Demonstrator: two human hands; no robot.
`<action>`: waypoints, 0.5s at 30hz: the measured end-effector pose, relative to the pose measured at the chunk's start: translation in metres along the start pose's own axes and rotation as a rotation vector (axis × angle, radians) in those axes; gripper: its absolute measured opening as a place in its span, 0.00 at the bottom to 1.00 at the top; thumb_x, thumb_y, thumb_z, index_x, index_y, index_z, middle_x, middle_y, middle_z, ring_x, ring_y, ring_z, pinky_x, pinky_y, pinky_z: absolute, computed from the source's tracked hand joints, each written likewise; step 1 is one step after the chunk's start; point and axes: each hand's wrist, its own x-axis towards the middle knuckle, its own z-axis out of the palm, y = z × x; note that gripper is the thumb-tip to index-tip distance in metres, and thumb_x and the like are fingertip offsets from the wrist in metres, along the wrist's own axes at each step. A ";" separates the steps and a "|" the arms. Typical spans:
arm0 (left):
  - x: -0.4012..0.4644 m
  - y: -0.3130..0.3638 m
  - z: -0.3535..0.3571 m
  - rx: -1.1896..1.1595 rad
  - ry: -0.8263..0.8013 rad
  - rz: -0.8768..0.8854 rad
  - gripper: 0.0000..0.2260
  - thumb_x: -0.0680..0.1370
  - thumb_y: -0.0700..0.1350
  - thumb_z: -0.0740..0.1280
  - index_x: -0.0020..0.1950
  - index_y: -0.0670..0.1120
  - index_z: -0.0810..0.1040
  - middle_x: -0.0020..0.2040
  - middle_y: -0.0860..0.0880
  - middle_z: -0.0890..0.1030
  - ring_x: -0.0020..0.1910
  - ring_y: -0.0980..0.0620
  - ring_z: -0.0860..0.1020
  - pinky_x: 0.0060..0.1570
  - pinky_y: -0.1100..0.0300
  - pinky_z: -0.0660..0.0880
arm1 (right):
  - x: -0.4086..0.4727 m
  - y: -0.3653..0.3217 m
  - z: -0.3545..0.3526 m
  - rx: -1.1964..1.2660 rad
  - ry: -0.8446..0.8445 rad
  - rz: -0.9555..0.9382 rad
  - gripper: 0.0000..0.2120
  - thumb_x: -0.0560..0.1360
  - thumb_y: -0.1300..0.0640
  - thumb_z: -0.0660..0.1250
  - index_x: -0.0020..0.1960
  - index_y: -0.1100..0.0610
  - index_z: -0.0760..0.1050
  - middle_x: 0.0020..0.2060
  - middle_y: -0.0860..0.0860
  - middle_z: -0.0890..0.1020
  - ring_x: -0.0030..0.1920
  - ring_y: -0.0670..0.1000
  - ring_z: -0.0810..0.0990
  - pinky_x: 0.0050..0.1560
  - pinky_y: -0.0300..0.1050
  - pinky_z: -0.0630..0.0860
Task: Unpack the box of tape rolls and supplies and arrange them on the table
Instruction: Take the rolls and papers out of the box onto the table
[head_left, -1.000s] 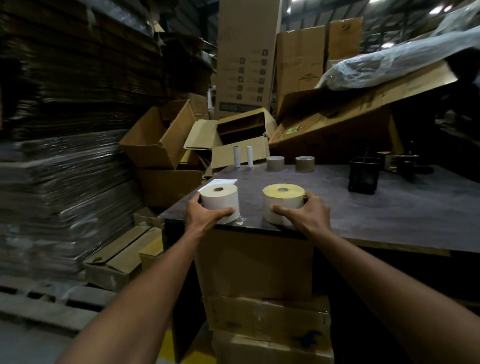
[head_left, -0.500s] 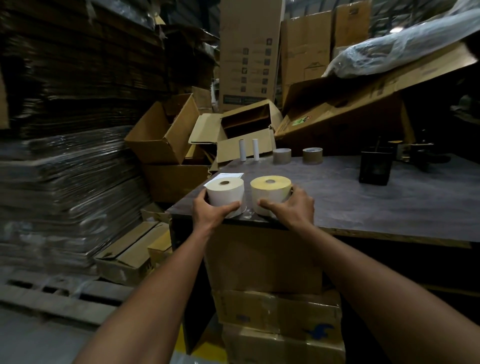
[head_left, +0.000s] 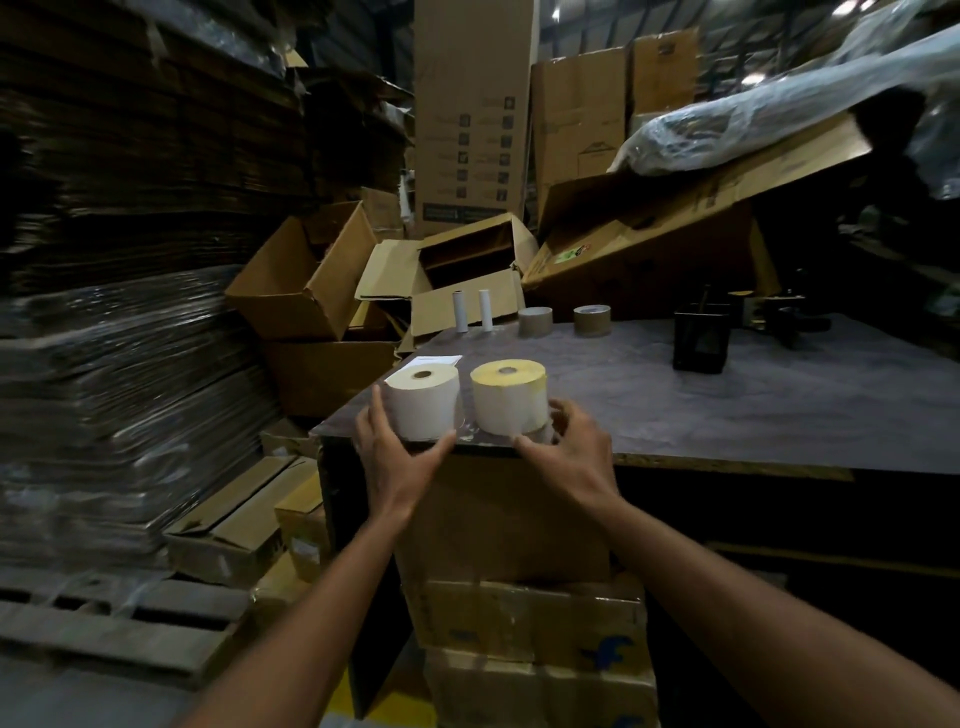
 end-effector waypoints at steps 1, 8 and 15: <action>-0.019 0.001 -0.001 -0.018 0.046 0.028 0.43 0.69 0.53 0.77 0.78 0.53 0.58 0.73 0.45 0.63 0.71 0.46 0.64 0.62 0.49 0.70 | -0.011 0.001 -0.005 0.020 0.023 -0.029 0.28 0.71 0.55 0.75 0.68 0.55 0.71 0.61 0.52 0.78 0.59 0.46 0.77 0.47 0.27 0.74; -0.142 -0.012 0.015 -0.186 -0.237 0.054 0.15 0.75 0.49 0.72 0.61 0.57 0.78 0.53 0.59 0.81 0.51 0.63 0.79 0.51 0.56 0.81 | -0.098 0.045 -0.024 -0.009 0.020 -0.005 0.19 0.73 0.54 0.72 0.63 0.51 0.76 0.55 0.46 0.81 0.52 0.41 0.79 0.52 0.35 0.79; -0.221 -0.028 0.033 -0.057 -0.423 -0.024 0.14 0.75 0.51 0.72 0.60 0.53 0.82 0.53 0.59 0.83 0.50 0.64 0.80 0.52 0.58 0.80 | -0.177 0.107 -0.051 -0.150 -0.066 0.115 0.19 0.74 0.54 0.70 0.65 0.50 0.75 0.56 0.47 0.81 0.56 0.45 0.79 0.59 0.42 0.78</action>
